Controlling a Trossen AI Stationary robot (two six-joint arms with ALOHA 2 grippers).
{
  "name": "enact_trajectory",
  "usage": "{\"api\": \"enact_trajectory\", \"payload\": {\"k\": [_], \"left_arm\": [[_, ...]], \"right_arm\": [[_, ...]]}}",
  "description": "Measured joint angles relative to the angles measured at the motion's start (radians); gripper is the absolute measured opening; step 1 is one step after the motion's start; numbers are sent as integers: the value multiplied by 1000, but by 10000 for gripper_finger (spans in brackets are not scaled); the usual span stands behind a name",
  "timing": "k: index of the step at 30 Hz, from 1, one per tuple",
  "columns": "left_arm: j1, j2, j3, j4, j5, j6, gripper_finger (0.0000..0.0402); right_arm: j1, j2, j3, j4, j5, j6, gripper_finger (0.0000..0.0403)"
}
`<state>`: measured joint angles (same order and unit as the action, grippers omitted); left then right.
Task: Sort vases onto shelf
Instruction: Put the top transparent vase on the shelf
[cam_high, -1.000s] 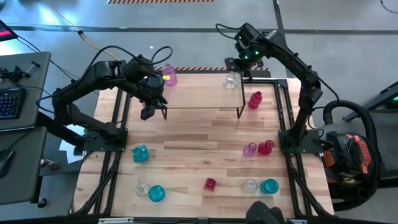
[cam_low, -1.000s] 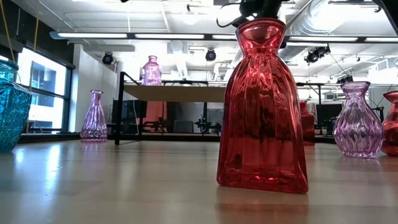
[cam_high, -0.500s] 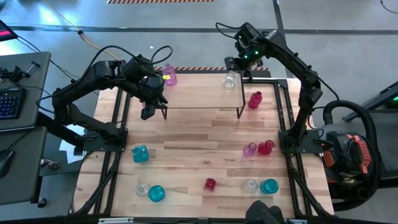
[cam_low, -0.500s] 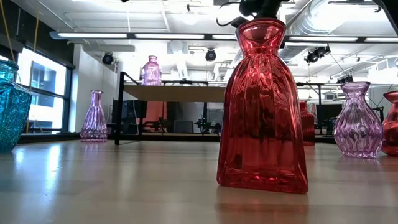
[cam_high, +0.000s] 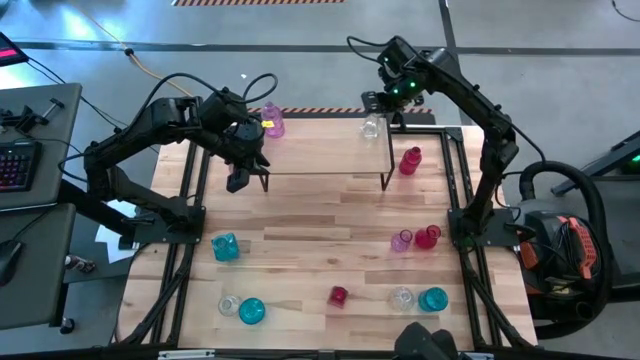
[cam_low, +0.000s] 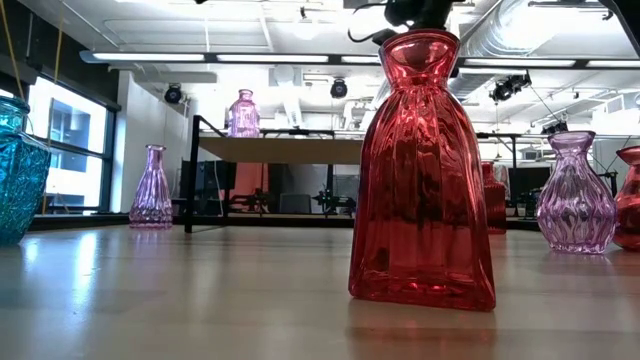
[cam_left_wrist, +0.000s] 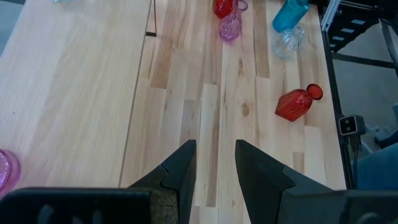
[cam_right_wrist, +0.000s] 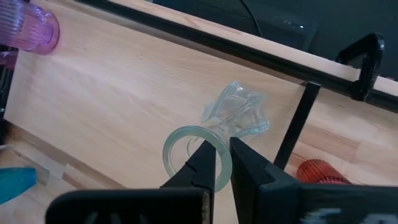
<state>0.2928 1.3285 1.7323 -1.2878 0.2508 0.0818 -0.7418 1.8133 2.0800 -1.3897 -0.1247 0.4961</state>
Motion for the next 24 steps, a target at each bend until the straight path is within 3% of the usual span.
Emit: {"api": "enact_trajectory", "payload": {"k": [12, 24], "left_arm": [[0, 0, 0, 0, 0, 0, 104], [0, 0, 0, -1, 0, 0, 104]], "right_arm": [[0, 0, 0, 3, -3, 0, 58], [0, 0, 0, 22, 65, 1, 59]]}}
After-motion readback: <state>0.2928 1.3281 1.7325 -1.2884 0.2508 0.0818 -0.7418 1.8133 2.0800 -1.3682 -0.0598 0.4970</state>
